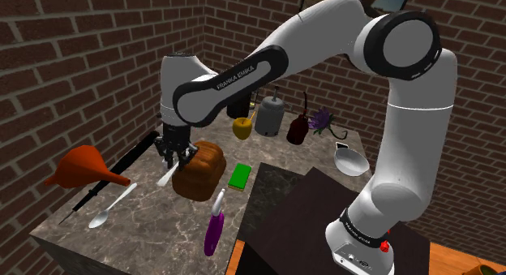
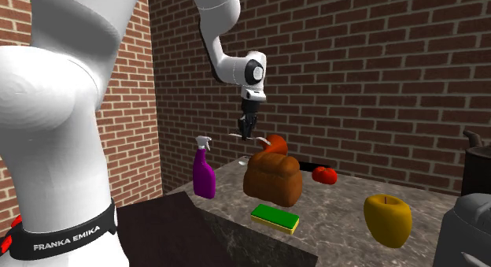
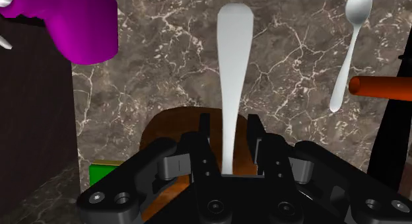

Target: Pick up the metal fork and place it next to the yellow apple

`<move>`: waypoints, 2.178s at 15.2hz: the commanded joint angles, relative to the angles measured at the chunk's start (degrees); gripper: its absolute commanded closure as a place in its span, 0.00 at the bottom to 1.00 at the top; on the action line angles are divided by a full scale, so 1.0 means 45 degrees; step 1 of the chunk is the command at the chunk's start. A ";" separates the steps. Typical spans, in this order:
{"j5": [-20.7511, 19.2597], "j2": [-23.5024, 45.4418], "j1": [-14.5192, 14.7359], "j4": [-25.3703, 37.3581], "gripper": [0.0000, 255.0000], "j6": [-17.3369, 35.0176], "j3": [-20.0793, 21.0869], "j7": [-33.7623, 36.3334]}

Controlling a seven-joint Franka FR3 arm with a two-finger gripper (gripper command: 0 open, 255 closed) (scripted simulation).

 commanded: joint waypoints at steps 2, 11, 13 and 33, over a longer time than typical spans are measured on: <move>0.0482 -0.0744 -0.0894 -0.0952 1.00 0.0204 0.0026 -0.1059; 0.1644 -0.2325 -0.3155 -0.2774 1.00 0.0343 -0.0393 -0.4310; 0.1816 -0.2561 -0.3588 -0.3014 1.00 0.0306 -0.0576 -0.5022; 0.1689 -0.2317 -0.7216 -0.2202 1.00 -0.0858 -0.3082 -1.1001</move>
